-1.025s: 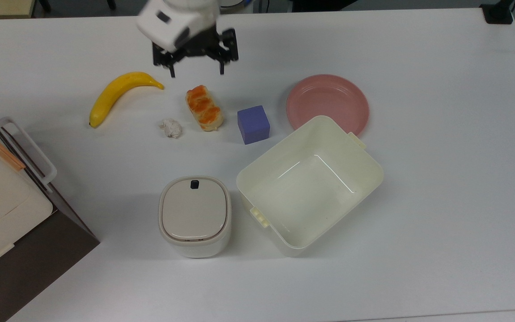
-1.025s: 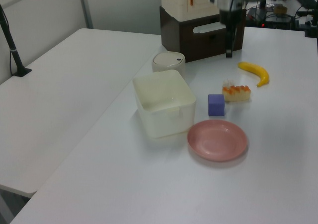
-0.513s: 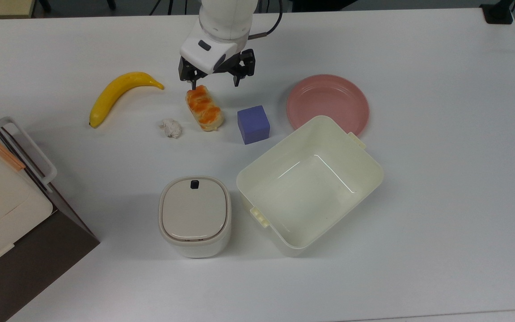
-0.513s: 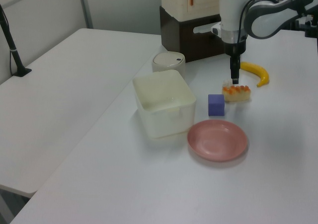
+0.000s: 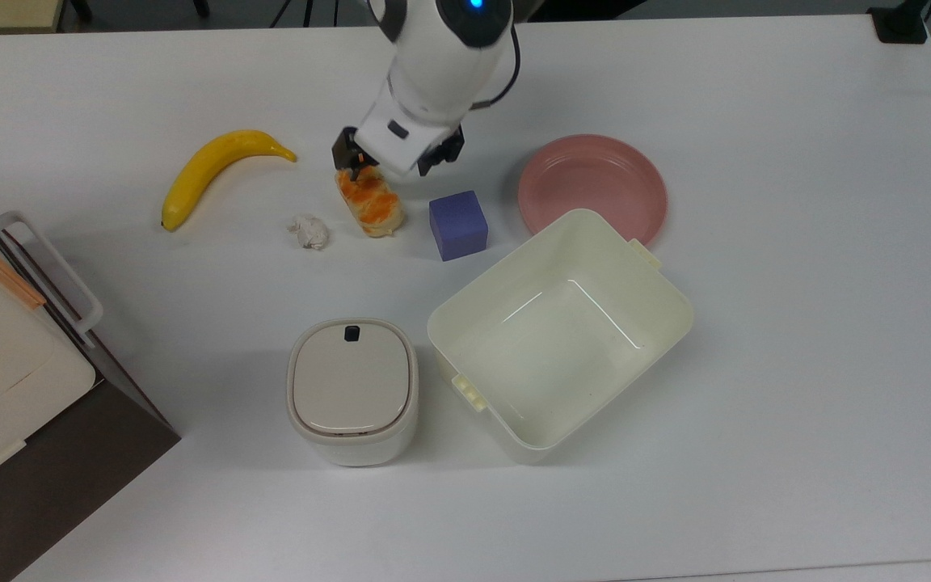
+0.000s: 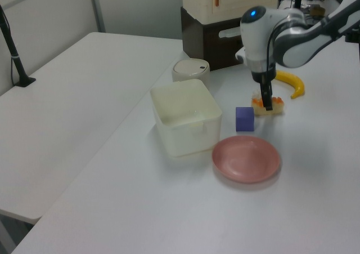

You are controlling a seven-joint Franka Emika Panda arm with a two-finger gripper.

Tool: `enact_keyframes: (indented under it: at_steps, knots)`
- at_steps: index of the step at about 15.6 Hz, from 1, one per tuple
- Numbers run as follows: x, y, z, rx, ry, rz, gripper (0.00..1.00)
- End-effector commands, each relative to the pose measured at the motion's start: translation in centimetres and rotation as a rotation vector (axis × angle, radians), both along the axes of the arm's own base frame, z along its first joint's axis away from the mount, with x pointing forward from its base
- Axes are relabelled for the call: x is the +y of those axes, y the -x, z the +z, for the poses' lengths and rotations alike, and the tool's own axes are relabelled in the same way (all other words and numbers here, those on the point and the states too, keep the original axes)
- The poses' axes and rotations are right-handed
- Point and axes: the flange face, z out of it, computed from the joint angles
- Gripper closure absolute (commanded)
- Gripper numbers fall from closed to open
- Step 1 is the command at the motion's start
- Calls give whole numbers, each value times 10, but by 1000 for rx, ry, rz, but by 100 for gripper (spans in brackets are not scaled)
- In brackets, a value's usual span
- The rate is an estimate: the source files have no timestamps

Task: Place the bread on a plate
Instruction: 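Move the gripper over the orange-topped bread roll and lower it, then close the gripper on the bread roll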

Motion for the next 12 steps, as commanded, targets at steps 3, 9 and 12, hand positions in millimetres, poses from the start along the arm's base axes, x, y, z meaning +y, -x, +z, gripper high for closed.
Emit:
enact_keyframes:
  at_steps: [3,9,12]
  knots:
    - [-7,-11,-21,5,43,14,1]
    - [-11,-12,-23,9,43,12,24]
    - [-11,-12,-24,10,48,17,50]
